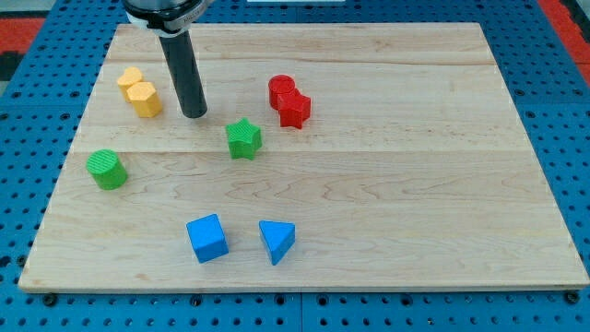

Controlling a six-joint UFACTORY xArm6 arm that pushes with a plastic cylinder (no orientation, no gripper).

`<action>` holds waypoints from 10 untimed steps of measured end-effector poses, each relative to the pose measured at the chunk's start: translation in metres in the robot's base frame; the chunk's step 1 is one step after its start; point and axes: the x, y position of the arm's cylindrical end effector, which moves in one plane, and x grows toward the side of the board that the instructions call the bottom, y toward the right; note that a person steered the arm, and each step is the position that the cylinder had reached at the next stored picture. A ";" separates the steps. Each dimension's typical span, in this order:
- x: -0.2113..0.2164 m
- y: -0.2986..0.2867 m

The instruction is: Move the green star diagonally to the bottom right of the red star

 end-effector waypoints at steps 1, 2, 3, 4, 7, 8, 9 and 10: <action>0.000 0.000; -0.001 0.000; 0.012 0.003; 0.038 0.004; 0.056 0.104; 0.056 0.109; 0.056 0.112; 0.056 0.113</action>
